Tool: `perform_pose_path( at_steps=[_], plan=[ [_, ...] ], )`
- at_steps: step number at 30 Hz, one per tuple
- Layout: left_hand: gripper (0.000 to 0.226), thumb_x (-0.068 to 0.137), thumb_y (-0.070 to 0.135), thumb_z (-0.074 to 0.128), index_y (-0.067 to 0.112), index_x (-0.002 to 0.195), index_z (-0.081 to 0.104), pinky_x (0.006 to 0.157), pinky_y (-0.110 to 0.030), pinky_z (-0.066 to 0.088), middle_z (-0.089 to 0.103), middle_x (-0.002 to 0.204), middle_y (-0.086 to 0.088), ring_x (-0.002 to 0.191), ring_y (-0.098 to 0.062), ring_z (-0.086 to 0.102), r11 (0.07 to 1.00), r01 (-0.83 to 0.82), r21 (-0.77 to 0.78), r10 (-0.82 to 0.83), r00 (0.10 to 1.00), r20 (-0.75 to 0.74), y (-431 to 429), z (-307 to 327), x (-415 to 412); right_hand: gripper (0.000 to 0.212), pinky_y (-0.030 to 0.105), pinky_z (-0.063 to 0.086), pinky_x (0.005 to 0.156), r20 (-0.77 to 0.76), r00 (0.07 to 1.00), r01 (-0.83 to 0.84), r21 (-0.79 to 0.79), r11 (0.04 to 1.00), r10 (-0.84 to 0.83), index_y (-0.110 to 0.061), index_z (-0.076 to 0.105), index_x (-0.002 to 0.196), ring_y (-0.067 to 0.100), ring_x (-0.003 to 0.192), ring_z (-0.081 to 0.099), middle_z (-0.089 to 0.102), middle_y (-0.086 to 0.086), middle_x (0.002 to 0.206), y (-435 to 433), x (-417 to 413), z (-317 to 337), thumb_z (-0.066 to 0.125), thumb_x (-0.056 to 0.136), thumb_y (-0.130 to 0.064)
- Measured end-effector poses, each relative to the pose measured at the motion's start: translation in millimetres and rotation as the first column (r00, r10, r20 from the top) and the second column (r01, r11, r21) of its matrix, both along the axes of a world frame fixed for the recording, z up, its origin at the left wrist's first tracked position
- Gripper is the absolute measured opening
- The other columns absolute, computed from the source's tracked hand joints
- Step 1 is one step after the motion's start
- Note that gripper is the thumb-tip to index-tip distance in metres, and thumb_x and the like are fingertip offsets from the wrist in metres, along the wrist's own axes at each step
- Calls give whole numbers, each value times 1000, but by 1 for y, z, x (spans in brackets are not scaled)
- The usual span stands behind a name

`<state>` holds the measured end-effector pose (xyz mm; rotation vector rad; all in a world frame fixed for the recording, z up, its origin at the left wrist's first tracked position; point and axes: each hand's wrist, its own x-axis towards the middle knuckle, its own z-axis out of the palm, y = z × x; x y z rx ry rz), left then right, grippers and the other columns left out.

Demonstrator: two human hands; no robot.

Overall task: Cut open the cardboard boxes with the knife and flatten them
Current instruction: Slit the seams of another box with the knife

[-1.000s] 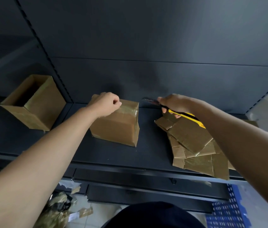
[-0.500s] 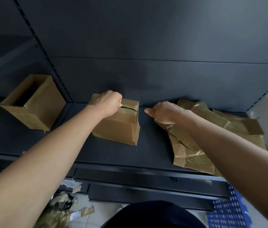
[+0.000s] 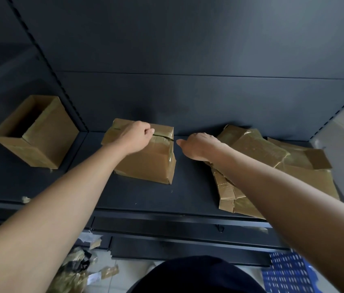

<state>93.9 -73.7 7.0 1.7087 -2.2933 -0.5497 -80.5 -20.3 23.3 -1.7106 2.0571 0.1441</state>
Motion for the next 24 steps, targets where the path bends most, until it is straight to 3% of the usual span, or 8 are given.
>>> perform_pose_path(
  at_steps=[2, 8, 14, 18, 21, 22, 24],
  plan=[
    [40, 100, 24, 43, 14, 62, 33, 48, -28, 25, 34, 55, 0, 50, -15, 33, 1000, -1, 8, 1, 1000, -15, 0, 0, 0, 62, 30, 39, 86, 32, 999, 8, 24, 1000, -8, -6, 53, 129, 29, 112, 54, 60, 13, 118, -1, 1, -2, 26, 99, -53],
    [42, 100, 23, 42, 14, 61, 32, 49, -30, 25, 33, 55, 0, 51, -17, 32, 1000, 1, 15, 0, 999, -34, 0, -2, -1, 50, 35, 43, 85, -71, 996, 36, -153, 988, -47, -12, 55, 126, 29, 117, 54, 57, 8, 126, 2, -3, 1, 35, 99, -50],
    [42, 100, 21, 41, 15, 59, 31, 49, -30, 25, 34, 55, 0, 53, -19, 34, 1000, -27, -1, 27, 998, -52, 0, -7, -1, 52, 35, 42, 82, -64, 996, 43, -180, 983, -56, -11, 56, 124, 31, 115, 54, 58, 10, 124, 5, -1, -3, 33, 99, -50],
    [42, 98, 19, 41, 16, 59, 29, 55, -31, 24, 34, 54, 0, 55, -21, 34, 1000, -25, -18, 24, 997, -78, 2, -5, -7, 49, 33, 40, 82, 38, 996, 84, -141, 986, -79, -9, 55, 127, 31, 118, 53, 57, 12, 126, 1, 14, -12, 31, 102, -43],
    [42, 100, 20, 39, 15, 59, 29, 56, -33, 28, 33, 53, 0, 51, -17, 32, 999, -28, -25, 27, 998, -50, 4, -1, -2, 54, 32, 39, 81, 46, 995, 94, -139, 986, -88, -9, 54, 128, 31, 118, 53, 57, 12, 127, -5, 11, -10, 34, 99, -51],
    [43, 100, 20, 39, 15, 59, 30, 61, -36, 35, 33, 53, 0, 51, -16, 32, 999, -29, -18, 28, 999, -36, 3, -1, 1, 56, 32, 40, 82, 33, 994, 108, -150, 983, -104, -9, 54, 128, 32, 118, 53, 57, 12, 128, -5, 3, -10, 35, 98, -52],
    [43, 100, 19, 39, 14, 58, 30, 83, -46, 43, 34, 53, 0, 51, -17, 33, 999, -31, -19, 31, 999, -31, 3, -3, 7, 57, 34, 42, 87, 11, 986, 167, -167, 972, -168, -7, 54, 128, 33, 119, 53, 56, 14, 129, -5, -23, -11, 39, 97, -52]
  ],
)
